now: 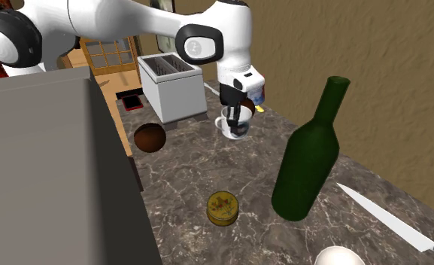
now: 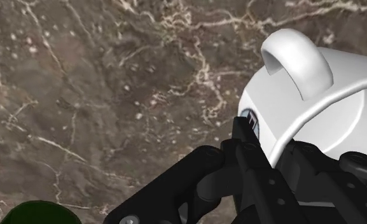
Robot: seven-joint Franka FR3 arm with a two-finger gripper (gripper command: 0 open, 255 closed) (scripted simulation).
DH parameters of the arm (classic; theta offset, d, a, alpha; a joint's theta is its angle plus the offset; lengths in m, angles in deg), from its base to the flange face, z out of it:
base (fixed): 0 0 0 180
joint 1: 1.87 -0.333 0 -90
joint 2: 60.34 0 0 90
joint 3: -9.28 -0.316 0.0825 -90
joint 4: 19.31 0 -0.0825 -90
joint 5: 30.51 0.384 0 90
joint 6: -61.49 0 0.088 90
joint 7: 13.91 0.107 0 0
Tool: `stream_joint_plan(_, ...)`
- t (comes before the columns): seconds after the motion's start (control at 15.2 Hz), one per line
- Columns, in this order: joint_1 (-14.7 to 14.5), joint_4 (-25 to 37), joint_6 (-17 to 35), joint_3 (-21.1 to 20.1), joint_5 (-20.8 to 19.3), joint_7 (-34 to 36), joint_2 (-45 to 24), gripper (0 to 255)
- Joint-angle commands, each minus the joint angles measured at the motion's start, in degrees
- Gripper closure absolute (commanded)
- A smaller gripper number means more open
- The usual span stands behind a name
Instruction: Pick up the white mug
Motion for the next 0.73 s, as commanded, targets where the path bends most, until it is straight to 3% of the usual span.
stream_joint_plan(0.0, 0.0, 1.42, -1.56, -0.01, -0.02, 0.07, 0.14, 255)
stream_joint_plan(0.66, -0.01, 9.04, -8.64, 0.01, -0.06, 0.32, -0.4, 255)
